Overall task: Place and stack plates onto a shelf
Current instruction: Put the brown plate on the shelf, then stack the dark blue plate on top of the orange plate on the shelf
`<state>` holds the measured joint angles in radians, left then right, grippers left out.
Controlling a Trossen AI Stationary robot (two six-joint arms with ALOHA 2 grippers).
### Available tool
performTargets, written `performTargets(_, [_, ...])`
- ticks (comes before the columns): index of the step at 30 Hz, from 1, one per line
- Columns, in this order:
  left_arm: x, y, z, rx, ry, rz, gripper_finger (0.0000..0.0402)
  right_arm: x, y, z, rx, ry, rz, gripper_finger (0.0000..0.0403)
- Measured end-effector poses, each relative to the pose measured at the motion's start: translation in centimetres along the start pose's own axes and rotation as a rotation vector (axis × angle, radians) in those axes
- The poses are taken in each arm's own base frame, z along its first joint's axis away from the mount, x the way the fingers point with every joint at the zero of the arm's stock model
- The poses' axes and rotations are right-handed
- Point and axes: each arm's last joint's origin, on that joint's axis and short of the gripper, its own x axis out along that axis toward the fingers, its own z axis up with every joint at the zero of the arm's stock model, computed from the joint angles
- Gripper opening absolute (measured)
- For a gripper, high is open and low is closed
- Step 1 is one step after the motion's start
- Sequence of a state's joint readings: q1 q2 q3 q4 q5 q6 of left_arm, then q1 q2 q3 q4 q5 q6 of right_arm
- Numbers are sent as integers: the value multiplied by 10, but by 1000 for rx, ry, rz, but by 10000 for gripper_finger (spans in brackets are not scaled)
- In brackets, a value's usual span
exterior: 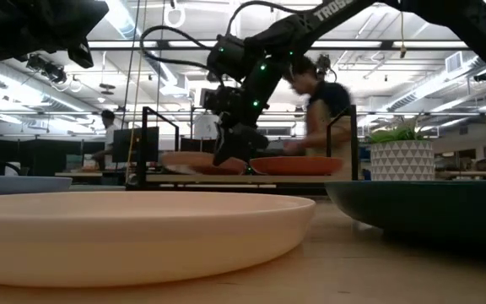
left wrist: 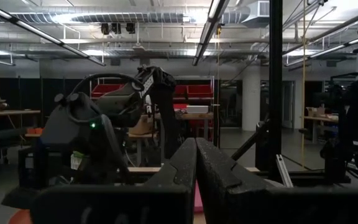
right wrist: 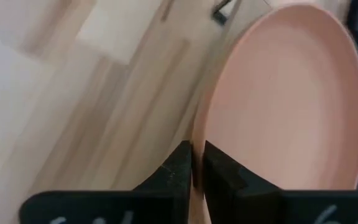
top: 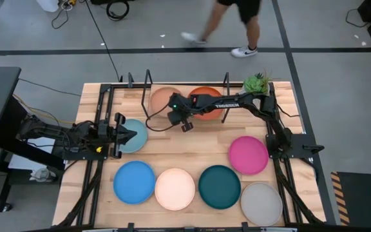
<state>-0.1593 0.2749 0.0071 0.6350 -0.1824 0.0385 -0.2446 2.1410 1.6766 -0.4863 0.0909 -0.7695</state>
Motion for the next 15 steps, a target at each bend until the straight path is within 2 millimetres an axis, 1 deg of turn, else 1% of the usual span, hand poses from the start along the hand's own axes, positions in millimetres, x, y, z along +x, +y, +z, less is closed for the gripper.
performTargets(3, [0, 0, 0, 1, 1, 0, 16, 1, 0, -1, 1, 23, -9, 58])
performTargets(10, [0, 0, 0, 1, 2, 0, 16, -2, 0, 1, 2, 99, -109, 79])
performTargets(15, [0, 0, 0, 2, 3, 0, 16, -4, 15, 13, -9, 111, -111, 80])
